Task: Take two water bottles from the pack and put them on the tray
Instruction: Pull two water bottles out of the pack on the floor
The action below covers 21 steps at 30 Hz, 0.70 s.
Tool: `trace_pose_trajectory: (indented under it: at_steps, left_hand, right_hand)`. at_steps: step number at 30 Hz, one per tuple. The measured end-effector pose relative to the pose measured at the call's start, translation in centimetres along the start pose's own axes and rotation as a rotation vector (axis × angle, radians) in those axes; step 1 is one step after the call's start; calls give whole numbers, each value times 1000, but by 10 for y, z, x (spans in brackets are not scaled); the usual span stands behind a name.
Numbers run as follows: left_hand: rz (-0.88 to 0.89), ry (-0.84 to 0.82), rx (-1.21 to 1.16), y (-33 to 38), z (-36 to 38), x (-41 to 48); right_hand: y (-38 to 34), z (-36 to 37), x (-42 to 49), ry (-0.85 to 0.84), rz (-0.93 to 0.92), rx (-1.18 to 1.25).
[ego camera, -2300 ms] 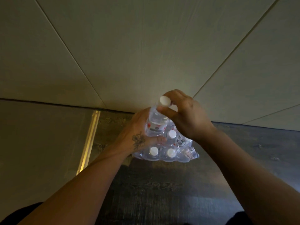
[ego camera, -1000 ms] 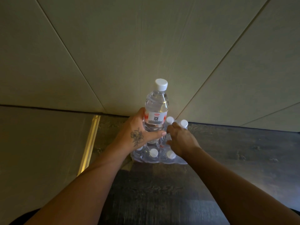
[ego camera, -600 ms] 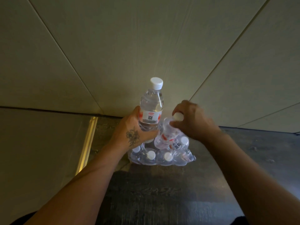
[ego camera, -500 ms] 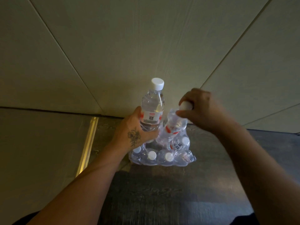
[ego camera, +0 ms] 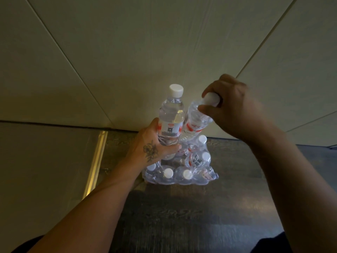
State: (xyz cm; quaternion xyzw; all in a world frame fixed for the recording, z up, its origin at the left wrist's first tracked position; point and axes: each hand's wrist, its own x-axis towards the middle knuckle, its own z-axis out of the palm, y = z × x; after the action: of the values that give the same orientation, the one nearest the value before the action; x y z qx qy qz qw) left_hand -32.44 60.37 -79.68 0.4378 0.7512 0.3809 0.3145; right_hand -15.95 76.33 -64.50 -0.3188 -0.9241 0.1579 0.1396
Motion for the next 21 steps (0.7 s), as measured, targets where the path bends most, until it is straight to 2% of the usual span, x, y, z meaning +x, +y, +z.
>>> trace_pose_trajectory:
  at_steps: [3,7,12,14,18,21]
  left_hand:
    - [-2,-5,-25,0,0,-1]
    - [-3,10,-85,4,-1,1]
    - [1,33,-126,8,-5,1]
    - [3,35,-133,8,-4,0]
    - [-4,29,-152,8,-2,1]
    - [-20,15,-152,10,-1,0]
  right_hand:
    - [0,3,1,4,-11,42]
    - [3,14,0,-40,39,231]
    - [12,35,-5,-273,182,528]
    - [16,47,-9,-316,198,538]
    - [23,68,-17,-283,238,543]
    - [23,83,-25,-268,195,551]
